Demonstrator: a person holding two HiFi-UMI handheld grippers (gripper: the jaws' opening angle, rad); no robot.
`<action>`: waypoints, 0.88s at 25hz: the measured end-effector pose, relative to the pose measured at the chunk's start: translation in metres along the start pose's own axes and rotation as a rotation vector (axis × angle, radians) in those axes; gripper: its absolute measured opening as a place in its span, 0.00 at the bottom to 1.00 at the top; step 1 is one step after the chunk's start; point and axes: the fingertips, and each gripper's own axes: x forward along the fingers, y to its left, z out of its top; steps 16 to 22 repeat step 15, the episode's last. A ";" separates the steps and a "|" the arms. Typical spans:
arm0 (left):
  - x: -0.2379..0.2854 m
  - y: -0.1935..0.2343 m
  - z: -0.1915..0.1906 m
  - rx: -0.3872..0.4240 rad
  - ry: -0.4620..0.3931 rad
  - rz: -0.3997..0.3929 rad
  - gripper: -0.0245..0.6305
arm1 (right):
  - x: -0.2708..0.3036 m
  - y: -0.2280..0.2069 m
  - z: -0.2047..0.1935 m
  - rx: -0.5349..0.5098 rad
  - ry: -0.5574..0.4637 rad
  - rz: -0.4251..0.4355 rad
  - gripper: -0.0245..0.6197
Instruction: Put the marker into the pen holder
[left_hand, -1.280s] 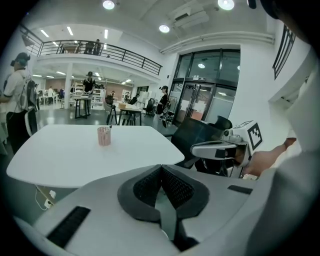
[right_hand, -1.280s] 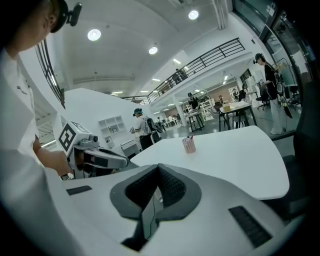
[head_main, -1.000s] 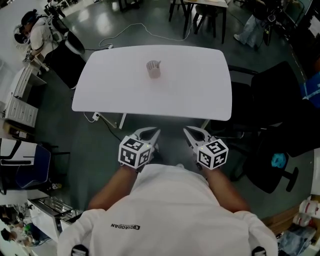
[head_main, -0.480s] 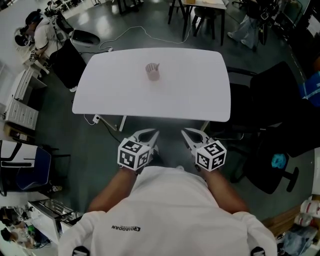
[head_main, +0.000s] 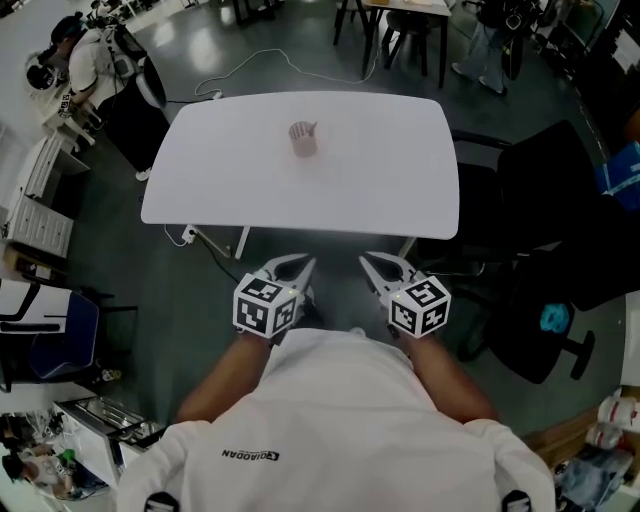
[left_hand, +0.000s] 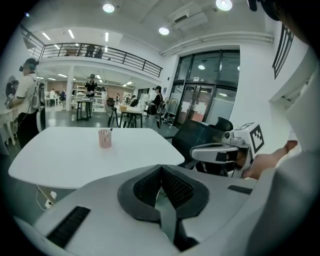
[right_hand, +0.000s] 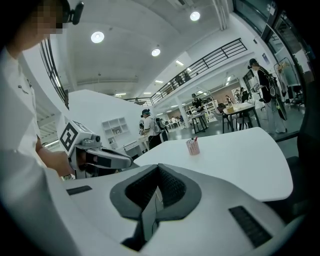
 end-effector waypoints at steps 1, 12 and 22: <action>0.001 -0.001 0.001 -0.001 -0.001 -0.001 0.08 | 0.000 -0.001 0.000 0.003 0.000 -0.001 0.07; 0.001 0.002 0.002 -0.006 -0.001 0.003 0.08 | 0.002 -0.002 -0.004 0.008 0.010 0.002 0.07; 0.004 0.000 0.001 -0.015 -0.001 0.002 0.08 | 0.000 -0.007 -0.007 0.033 0.013 0.003 0.07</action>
